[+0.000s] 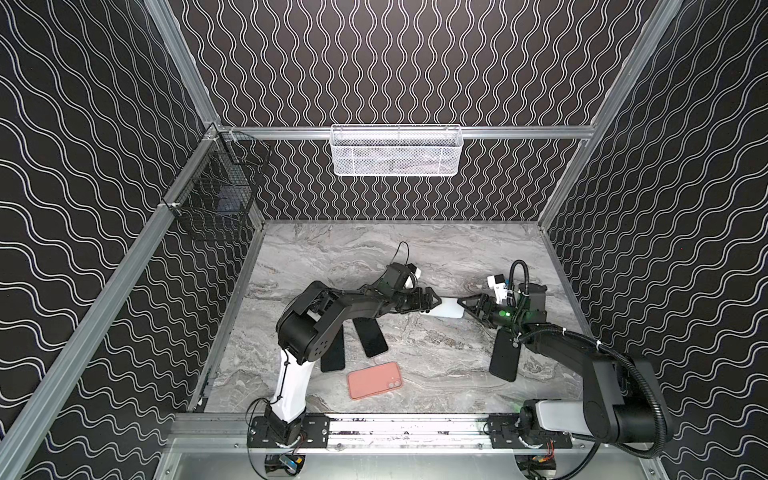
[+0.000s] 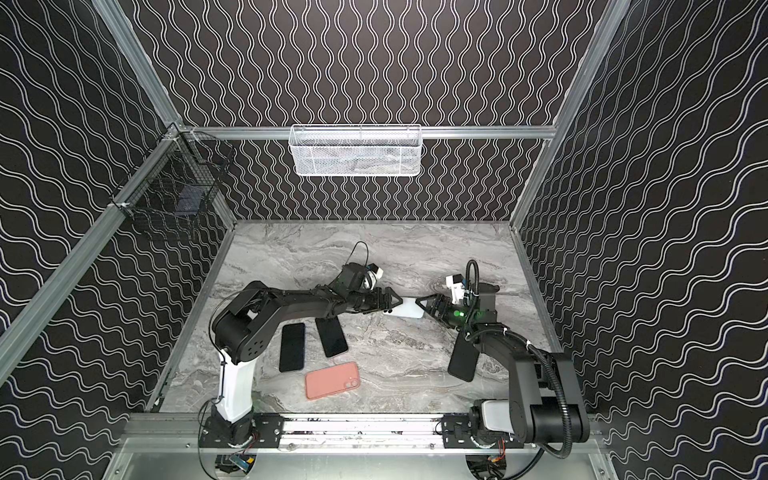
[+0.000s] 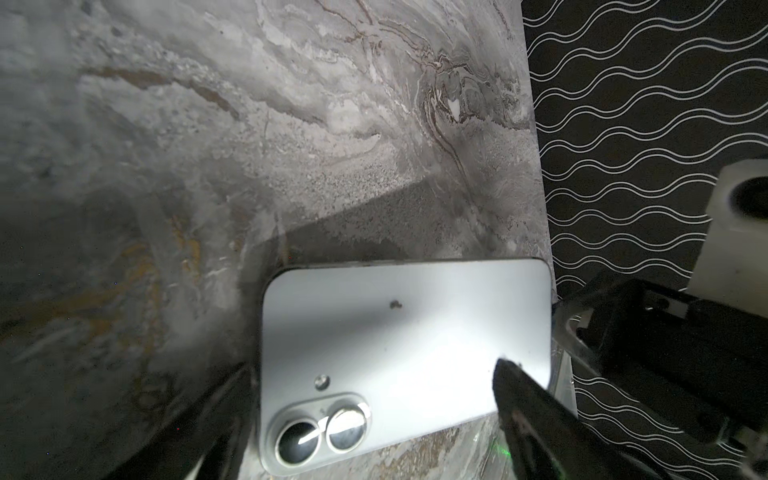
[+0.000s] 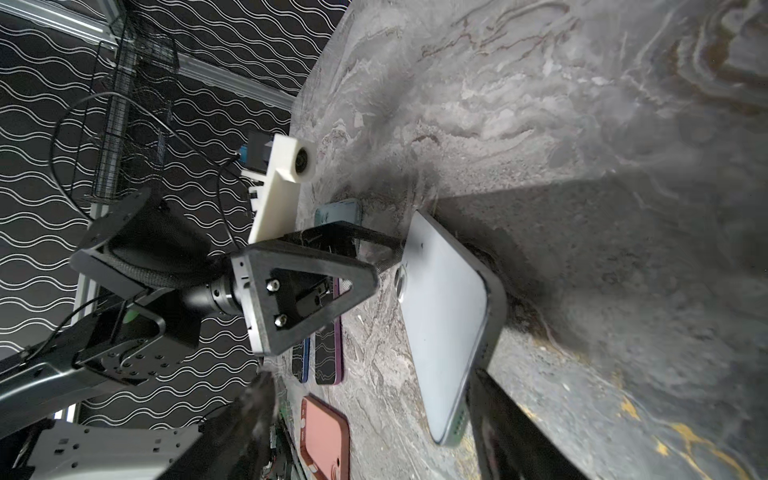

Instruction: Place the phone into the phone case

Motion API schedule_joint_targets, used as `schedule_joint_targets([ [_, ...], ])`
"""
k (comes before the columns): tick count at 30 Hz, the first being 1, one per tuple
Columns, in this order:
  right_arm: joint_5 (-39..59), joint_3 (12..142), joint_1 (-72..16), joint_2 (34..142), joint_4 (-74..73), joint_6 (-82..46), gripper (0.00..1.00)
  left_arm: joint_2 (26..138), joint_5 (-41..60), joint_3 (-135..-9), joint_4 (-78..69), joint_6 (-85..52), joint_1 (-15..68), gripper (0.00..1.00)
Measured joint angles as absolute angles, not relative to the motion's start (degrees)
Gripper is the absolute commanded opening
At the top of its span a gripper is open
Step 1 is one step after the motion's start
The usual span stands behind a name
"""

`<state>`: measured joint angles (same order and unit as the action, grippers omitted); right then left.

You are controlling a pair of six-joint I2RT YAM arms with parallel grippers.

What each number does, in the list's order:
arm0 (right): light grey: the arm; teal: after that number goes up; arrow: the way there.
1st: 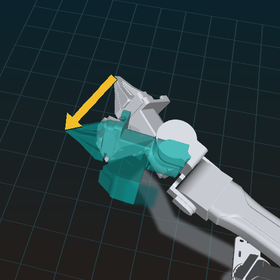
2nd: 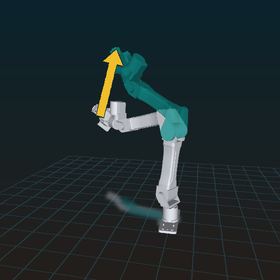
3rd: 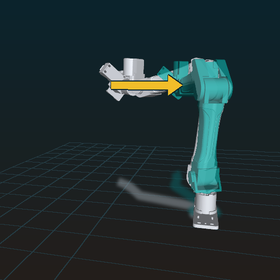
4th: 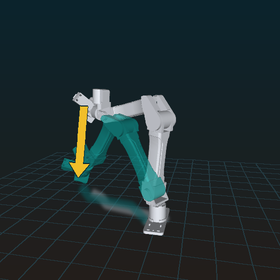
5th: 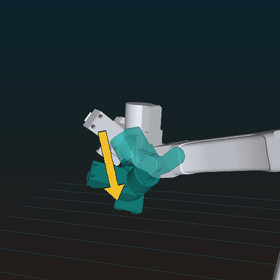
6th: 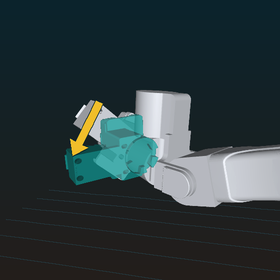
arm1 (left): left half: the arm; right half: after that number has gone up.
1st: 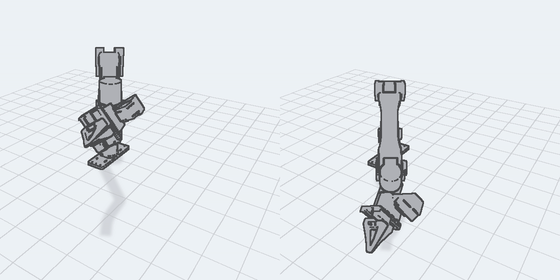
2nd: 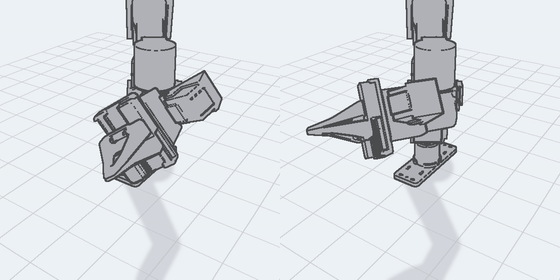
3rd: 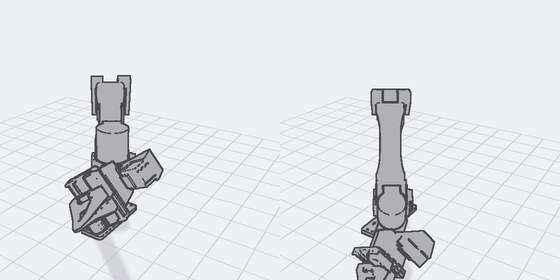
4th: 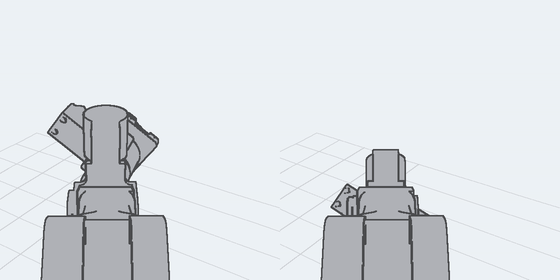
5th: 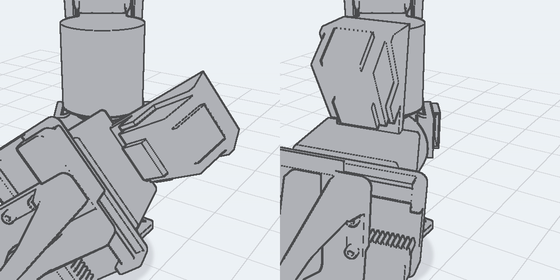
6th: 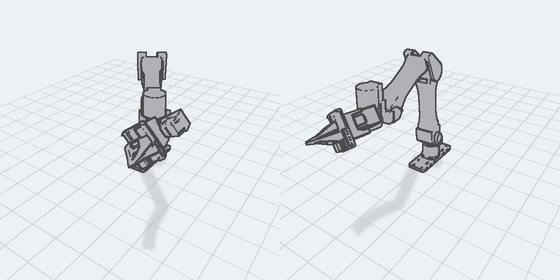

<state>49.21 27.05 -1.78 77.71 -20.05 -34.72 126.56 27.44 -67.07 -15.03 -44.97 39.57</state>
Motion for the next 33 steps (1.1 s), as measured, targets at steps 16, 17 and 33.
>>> schedule_joint_targets([
  [16, 43.46, 29.28, -2.26, 81.76, -16.97, -33.39, 0.81, 126.06, 27.49, -65.69, -16.82, -45.45, 39.64, 0.93],
  [17, 42.89, 29.28, -2.31, 82.13, -16.86, -33.36, 0.81, 126.06, 27.51, -65.69, -16.84, -45.54, 39.66, 0.94],
  [33, 33.10, 31.64, -5.48, 88.60, -14.48, -32.23, 0.85, 125.73, 27.44, -65.23, -17.08, -46.33, 40.29, 0.94],
])
